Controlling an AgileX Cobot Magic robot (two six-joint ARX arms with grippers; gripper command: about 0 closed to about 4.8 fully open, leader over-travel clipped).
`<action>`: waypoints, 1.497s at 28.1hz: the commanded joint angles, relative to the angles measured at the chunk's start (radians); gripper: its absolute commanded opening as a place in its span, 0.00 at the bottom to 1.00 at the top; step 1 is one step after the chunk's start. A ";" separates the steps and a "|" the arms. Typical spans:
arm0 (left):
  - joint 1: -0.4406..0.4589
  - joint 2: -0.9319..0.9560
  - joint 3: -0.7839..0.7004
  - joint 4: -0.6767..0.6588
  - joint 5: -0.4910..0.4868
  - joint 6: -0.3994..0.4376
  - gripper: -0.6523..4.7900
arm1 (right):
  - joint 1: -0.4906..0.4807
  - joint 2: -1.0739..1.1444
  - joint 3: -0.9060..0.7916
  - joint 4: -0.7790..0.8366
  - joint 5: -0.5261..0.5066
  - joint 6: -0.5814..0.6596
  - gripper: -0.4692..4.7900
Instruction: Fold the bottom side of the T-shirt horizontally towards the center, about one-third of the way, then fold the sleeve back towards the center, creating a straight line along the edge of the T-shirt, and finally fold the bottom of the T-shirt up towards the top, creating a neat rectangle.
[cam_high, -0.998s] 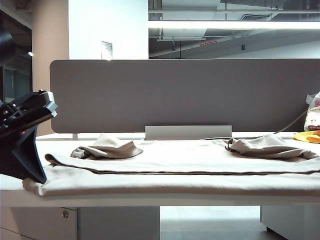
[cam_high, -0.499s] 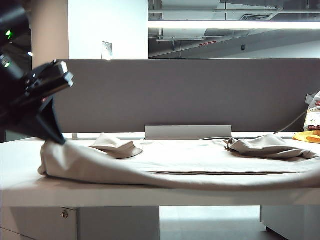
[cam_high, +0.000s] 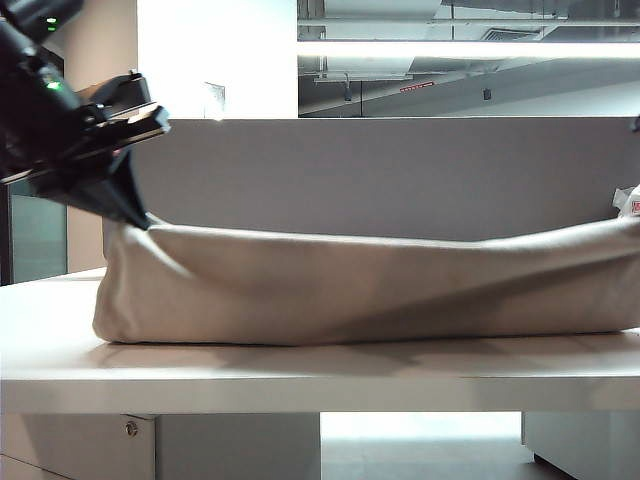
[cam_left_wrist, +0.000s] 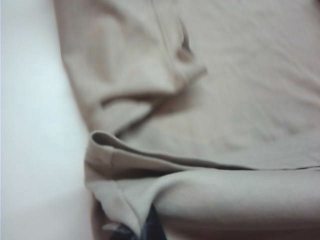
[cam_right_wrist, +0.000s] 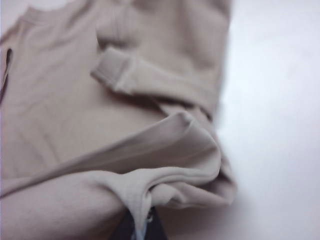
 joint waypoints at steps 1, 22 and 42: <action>0.014 0.082 0.084 0.017 -0.009 0.011 0.11 | -0.001 0.059 0.076 0.013 0.001 0.002 0.08; 0.115 0.539 0.652 -0.053 -0.020 0.089 0.11 | 0.055 0.527 0.591 0.014 0.008 0.005 0.08; 0.120 0.755 0.848 -0.001 -0.039 0.148 0.11 | 0.096 0.715 0.769 0.080 0.088 0.023 0.08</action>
